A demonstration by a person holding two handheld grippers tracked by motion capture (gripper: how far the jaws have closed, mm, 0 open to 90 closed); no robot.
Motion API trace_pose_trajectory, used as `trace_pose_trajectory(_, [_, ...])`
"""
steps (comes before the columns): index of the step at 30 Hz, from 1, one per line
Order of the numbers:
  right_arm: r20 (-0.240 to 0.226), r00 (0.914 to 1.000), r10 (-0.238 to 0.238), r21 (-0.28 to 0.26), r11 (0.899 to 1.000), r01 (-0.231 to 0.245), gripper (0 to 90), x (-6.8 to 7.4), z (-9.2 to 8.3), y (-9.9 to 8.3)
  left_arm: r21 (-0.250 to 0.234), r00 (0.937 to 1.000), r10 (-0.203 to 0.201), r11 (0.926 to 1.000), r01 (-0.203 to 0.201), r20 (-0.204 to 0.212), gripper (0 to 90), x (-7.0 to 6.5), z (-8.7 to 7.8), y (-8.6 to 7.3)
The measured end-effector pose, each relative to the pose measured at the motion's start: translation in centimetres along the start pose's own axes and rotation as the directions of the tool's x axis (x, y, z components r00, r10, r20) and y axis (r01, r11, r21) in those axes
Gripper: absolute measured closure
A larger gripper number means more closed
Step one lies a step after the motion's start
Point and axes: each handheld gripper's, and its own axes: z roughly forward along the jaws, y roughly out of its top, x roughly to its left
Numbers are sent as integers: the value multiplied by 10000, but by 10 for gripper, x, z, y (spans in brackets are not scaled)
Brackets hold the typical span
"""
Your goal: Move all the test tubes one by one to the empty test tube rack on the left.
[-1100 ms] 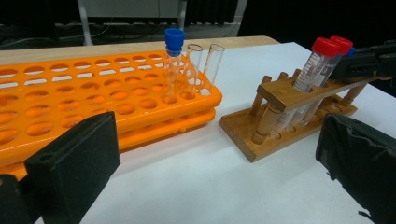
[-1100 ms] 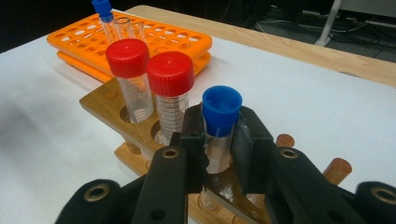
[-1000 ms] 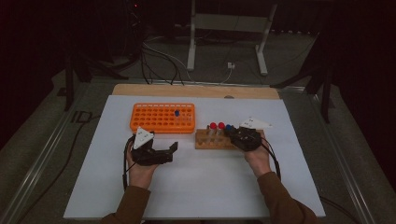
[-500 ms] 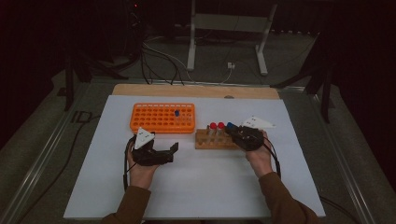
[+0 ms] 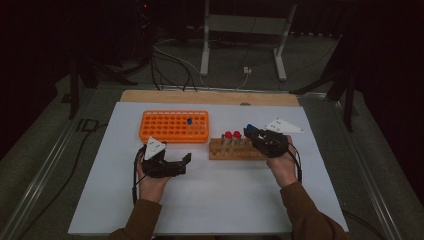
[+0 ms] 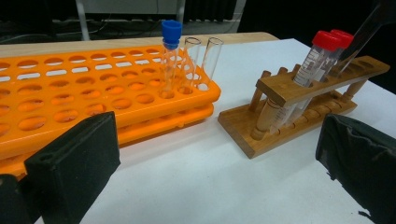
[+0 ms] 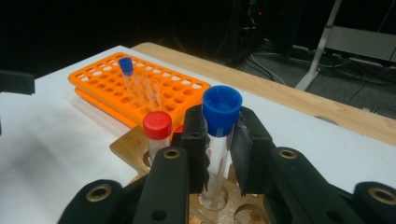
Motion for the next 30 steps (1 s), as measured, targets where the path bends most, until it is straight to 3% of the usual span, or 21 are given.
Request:
trace_pose_trajectory(11, [-364, 9993, 17, -284, 9996, -27, 765, 3, -16, 9, 11, 10000, 32, 10000, -32, 0, 7, -1, 1, 0])
trace_pose_trajectory(22, [-854, 9959, 302, -15, 9995, -305, 765, 8, -19, -8, -57, 9999, 96, 9999, -95, 63, 7, -5, 1, 0])
trace_pose_trajectory(30, [-1129, 9929, 369, 288, 9990, -338, 764, 12, -16, -19, -64, 9989, 331, 9994, -329, 339, 7, -19, 6, 2])
